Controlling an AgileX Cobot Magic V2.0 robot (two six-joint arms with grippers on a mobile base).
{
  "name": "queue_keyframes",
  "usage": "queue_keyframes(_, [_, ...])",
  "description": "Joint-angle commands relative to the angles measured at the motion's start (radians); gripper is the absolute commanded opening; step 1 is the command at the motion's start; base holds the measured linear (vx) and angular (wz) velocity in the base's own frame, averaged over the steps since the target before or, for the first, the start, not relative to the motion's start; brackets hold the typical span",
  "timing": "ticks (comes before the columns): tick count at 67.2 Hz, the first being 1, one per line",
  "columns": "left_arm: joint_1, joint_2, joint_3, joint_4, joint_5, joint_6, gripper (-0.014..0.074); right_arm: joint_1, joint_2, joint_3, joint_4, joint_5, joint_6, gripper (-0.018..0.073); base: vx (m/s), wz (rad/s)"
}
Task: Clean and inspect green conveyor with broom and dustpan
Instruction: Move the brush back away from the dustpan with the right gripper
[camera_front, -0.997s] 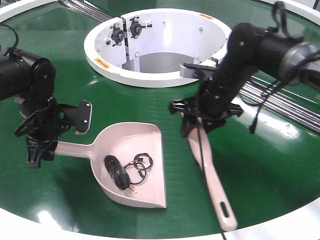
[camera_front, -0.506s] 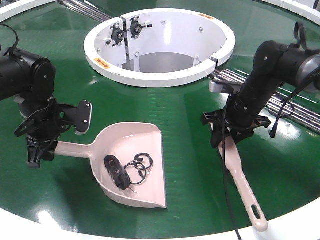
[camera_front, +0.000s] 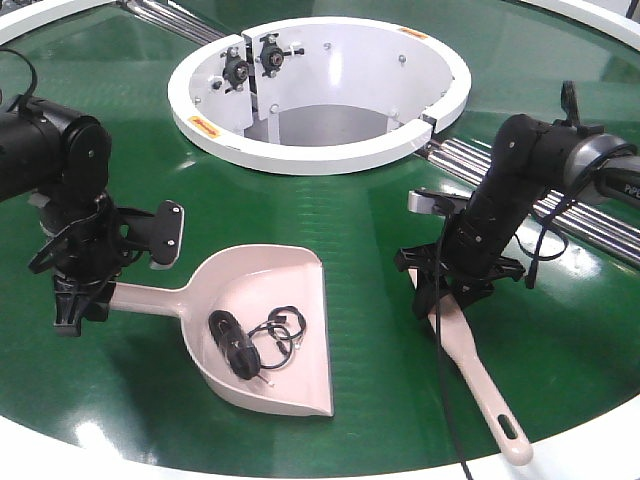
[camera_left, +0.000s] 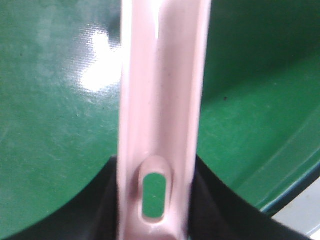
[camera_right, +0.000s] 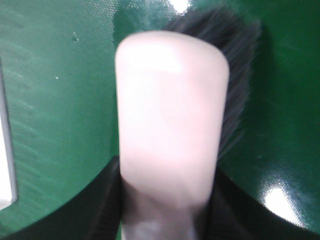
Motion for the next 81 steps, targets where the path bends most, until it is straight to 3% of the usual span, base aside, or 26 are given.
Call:
queue_keyframes(1, [-0.009, -0.051, -0.025, -0.014, 0.031, -0.015, -0.0006, -0.007, -0.039, -0.02, -0.03, 0.055, -0.012, 0.0008, 0.0, 0.0])
queue_keyframes(15, [-0.009, -0.051, -0.025, -0.014, 0.031, -0.015, -0.0006, -0.007, -0.042, -0.02, -0.046, 0.055, -0.011, 0.008, 0.0, 0.0])
queue_keyframes(44, [-0.009, -0.051, -0.025, -0.014, 0.031, -0.015, -0.0006, -0.008, -0.051, -0.02, -0.084, 0.056, -0.011, 0.0424, 0.0, 0.0])
queue_keyframes(64, [-0.009, -0.051, -0.025, -0.014, 0.031, -0.015, -0.0006, -0.008, -0.061, -0.02, -0.096, 0.053, -0.011, 0.0448, 0.0, 0.0])
queue_keyframes(81, [-0.009, -0.051, -0.025, -0.014, 0.031, -0.015, -0.0006, -0.008, -0.159, -0.02, -0.109, -0.038, -0.01, 0.0448, 0.0, 0.0])
